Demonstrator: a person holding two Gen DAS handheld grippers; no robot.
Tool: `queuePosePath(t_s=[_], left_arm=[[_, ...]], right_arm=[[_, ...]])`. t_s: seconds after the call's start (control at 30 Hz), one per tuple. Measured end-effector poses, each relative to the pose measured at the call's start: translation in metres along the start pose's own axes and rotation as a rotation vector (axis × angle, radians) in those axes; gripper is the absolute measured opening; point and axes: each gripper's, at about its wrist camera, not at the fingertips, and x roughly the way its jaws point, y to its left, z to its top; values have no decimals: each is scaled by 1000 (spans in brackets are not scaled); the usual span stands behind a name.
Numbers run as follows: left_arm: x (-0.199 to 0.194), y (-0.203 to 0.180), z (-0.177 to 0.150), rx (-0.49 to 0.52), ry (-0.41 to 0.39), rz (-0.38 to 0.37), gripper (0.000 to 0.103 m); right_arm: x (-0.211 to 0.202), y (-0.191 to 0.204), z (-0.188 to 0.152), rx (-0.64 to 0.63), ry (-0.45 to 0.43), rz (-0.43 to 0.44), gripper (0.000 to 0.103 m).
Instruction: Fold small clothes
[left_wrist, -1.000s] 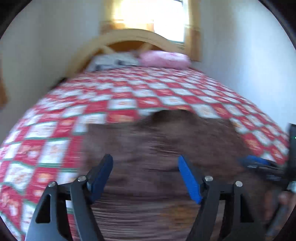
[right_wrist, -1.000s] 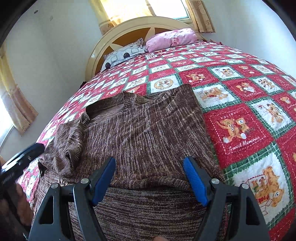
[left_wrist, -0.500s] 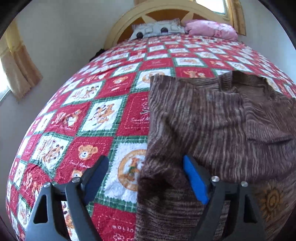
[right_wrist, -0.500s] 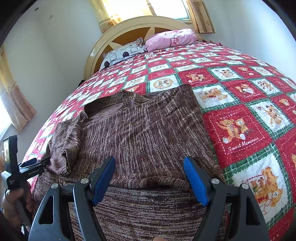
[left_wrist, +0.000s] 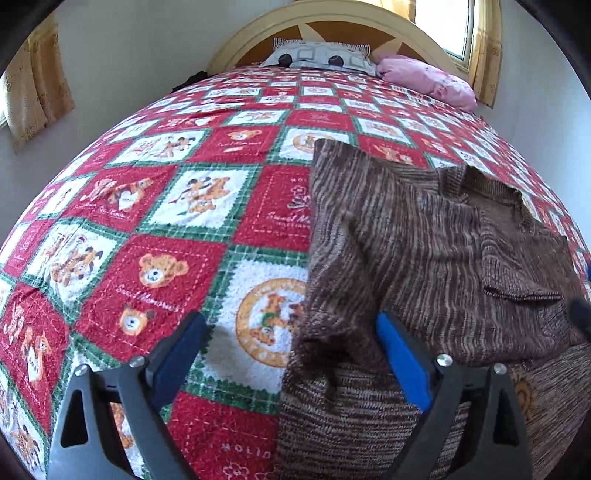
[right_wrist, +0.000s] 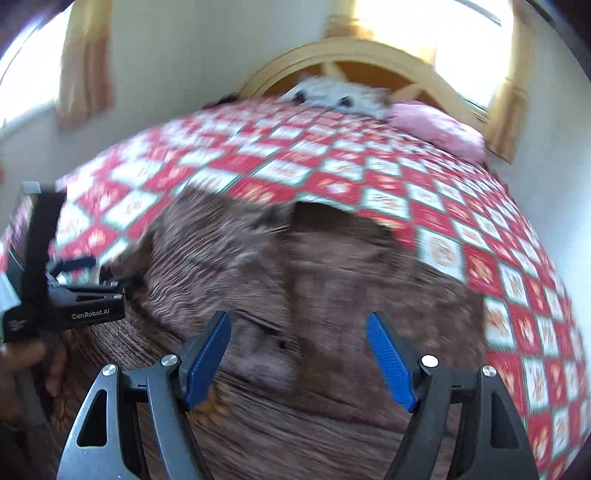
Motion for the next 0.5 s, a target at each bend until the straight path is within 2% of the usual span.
queuePosePath(t_s=[0.07,0.13,0.2,0.27,0.33,0.4,0.5], left_arm=[[1,1,1,-3,1,-6,97],[2,3,1,-6,2,-14,98],[2,4,1,-7,3,-19,99],[3,4,2,-7,3,-22,99],[3,4,2,-8,3,-22,99],[3,3,2,-5,4,-21,100],[3,3,2,-4,4,-22,100]], right_arm=[[18,15,6,-30,36,-10,70],[43,21,5,-46,111,-19,67],[57,20,3,-55,145,-39,52],[56,9,4,4,132,-16,30],[49,-13,8,74,104,-46,16],[45,-38,11,159,82,-63,16],[47,-75,4,277,125,-123,16]])
